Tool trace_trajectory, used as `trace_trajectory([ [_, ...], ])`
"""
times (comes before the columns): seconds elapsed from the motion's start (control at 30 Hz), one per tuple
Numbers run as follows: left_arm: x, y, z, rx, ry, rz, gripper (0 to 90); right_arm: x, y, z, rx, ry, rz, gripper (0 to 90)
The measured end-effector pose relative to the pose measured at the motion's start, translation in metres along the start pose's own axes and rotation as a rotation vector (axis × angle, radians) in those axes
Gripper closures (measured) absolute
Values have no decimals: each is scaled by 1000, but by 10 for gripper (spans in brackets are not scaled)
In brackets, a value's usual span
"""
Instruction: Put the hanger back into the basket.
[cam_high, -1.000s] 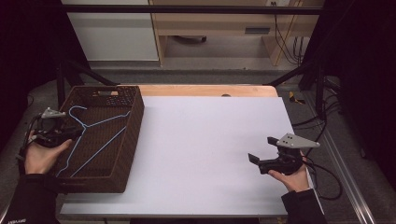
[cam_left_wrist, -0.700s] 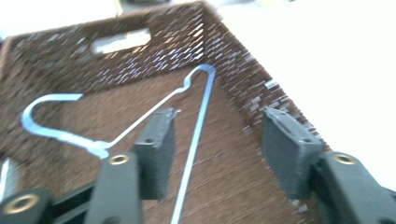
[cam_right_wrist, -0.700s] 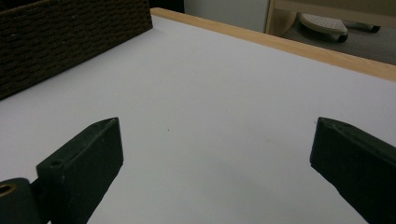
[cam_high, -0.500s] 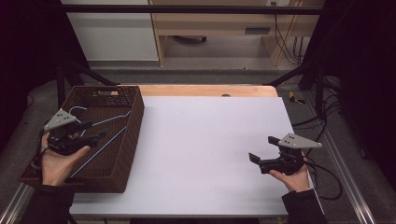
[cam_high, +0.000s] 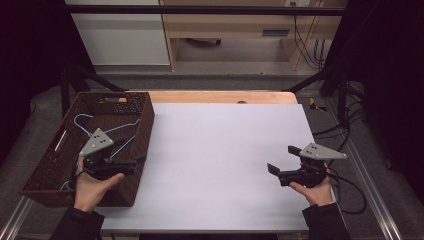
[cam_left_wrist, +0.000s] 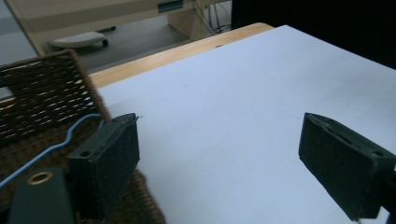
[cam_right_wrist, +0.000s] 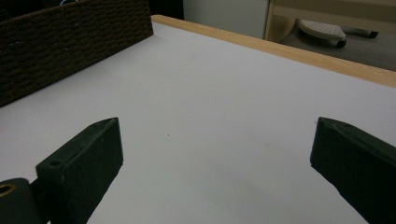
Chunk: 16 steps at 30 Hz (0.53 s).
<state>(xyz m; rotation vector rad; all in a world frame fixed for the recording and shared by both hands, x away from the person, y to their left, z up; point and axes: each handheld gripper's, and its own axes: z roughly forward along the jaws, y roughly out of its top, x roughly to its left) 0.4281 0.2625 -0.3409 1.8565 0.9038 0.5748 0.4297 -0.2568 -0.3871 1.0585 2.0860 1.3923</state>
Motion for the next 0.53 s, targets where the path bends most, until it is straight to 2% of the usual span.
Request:
trace_trajectory([
  [0.23, -18, -9, 8, -17, -27, 27, 90, -1, 0, -2, -10, 3, -1, 30],
  [0.53, -22, -21, 17, -18, -46, 19, 81, -2, -2, -3, -13, 8, 10, 30],
])
